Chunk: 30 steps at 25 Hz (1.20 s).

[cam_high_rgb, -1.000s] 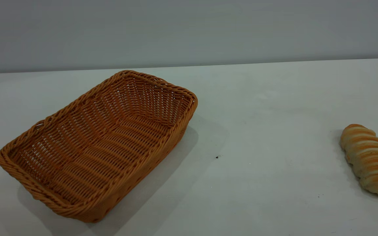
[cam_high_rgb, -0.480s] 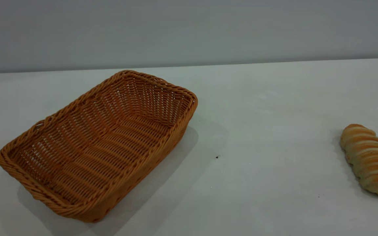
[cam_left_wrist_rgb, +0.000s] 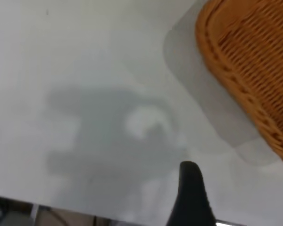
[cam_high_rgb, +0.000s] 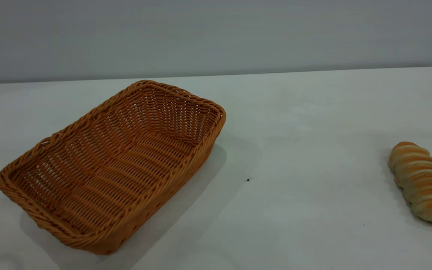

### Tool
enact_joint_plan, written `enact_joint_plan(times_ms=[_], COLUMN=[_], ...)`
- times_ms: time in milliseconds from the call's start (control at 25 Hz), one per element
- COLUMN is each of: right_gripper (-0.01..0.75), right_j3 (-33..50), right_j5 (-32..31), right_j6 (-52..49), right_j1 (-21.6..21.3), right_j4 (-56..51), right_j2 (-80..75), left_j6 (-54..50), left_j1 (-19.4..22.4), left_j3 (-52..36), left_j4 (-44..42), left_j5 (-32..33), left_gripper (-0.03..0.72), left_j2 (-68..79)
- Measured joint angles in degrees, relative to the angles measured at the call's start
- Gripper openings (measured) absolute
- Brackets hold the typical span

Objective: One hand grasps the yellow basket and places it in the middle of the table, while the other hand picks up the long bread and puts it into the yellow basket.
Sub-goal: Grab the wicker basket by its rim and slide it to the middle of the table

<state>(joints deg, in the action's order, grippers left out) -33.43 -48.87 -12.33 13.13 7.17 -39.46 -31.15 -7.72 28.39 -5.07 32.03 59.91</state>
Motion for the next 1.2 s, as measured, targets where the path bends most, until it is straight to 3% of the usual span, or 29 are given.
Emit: enact_joint_plan(times_ms=[280, 600, 1200], right_gripper=[0.359, 0.359, 0.359], right_j3=[0.0, 0.0, 0.0], right_j5=[0.8, 0.9, 0.9], right_j6=[0.0, 0.2, 0.2], right_j1=[0.0, 2.7, 2.9], right_j4=[-1.8, -2.5, -3.1], right_j2=[-0.3, -0.3, -0.4], left_j6=[-6.4, -6.9, -7.5], left_j1=[0.0, 0.0, 0.0], left_j3=[2.8, 8.8, 12.6], left_j4=[2.2, 8.7, 14.8], left_j5=[-1.6, -1.9, -3.6], left_gripper=[0.584, 0.584, 0.584], left_j2=[13.4, 22.3, 37.0])
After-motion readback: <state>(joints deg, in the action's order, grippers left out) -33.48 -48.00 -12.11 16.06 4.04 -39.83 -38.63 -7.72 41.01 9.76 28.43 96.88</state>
